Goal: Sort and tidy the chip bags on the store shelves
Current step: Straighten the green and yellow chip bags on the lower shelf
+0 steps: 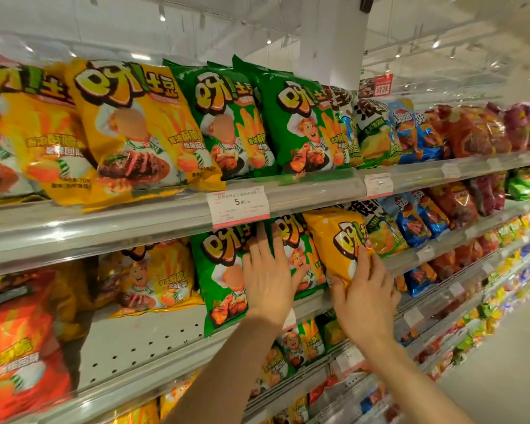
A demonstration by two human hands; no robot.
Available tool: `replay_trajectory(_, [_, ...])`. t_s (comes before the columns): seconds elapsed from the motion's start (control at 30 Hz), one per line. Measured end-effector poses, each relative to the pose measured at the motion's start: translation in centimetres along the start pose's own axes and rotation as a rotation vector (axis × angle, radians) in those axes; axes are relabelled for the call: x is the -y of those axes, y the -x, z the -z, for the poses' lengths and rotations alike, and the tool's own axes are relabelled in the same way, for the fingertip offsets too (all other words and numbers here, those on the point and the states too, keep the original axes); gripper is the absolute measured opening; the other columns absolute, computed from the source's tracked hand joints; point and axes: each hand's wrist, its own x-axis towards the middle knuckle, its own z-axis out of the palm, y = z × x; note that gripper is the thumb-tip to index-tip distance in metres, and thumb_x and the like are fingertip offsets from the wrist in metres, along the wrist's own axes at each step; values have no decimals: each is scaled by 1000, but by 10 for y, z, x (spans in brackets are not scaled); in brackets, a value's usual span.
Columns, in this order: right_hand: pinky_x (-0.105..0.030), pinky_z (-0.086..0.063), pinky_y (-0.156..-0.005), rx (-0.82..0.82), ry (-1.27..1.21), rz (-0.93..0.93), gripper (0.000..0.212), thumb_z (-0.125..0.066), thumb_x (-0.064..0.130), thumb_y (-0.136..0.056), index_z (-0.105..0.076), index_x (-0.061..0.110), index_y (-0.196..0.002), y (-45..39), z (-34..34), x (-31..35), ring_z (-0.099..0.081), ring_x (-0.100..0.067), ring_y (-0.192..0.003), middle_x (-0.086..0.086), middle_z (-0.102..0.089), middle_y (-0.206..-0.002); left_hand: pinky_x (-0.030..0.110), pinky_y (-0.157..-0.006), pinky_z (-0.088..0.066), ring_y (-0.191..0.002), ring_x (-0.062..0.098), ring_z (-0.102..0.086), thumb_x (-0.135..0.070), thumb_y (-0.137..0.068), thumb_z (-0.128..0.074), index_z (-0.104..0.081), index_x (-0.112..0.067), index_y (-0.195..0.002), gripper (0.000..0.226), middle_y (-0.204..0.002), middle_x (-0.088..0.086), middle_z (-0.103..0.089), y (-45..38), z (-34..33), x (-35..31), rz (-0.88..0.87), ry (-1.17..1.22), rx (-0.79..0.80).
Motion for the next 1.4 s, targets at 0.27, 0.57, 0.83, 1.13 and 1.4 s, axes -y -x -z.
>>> replay_trajectory(0.27, [-61, -40, -98, -23, 23, 46, 77, -61, 44, -92, -29, 11, -153, -6, -2, -5, -41, -46, -132, -22, -38, -151, 50, -108, -41, -146, 37, -33, -67, -88, -57, -32, -21, -156, 86, -163, 18, -27, 9, -9, 22, -334, -36, -3])
replay_trajectory(0.57, [-58, -39, -101, -55, 13, 207, 75, -59, 44, -92, -29, 14, -154, -34, -7, -37, -41, -41, -135, -18, -38, -153, 51, -121, -26, -155, 31, -7, -71, -83, -60, -19, -8, -159, 107, -168, 16, -4, 18, -17, 3, -307, -190, -28])
replay_trajectory(0.83, [-59, -42, -95, -140, -57, 360, 71, -59, 39, -93, -34, 8, -152, -63, -13, -76, -48, -45, -129, -23, -43, -150, 54, -119, -28, -154, 37, -8, -60, -96, -51, -14, -21, -161, 84, -167, 20, -5, 21, -37, -23, -197, -324, -21])
replay_trajectory(1.13, [-54, -43, -98, -115, -159, 414, 68, -48, 43, -97, -35, 6, -152, -78, -20, -91, -46, -42, -130, -23, -43, -149, 55, -119, -28, -155, 37, -6, -57, -98, -51, -16, -21, -161, 80, -167, 21, -4, 20, -46, -39, -115, -350, 38])
replay_trajectory(1.4, [-54, -42, -98, -72, -212, 412, 68, -47, 44, -95, -35, 9, -152, -81, -25, -93, -45, -41, -131, -21, -42, -150, 58, -119, -24, -155, 34, 2, -65, -98, -39, -5, -24, -162, 83, -168, 17, 5, 21, -37, -40, -127, -337, 80])
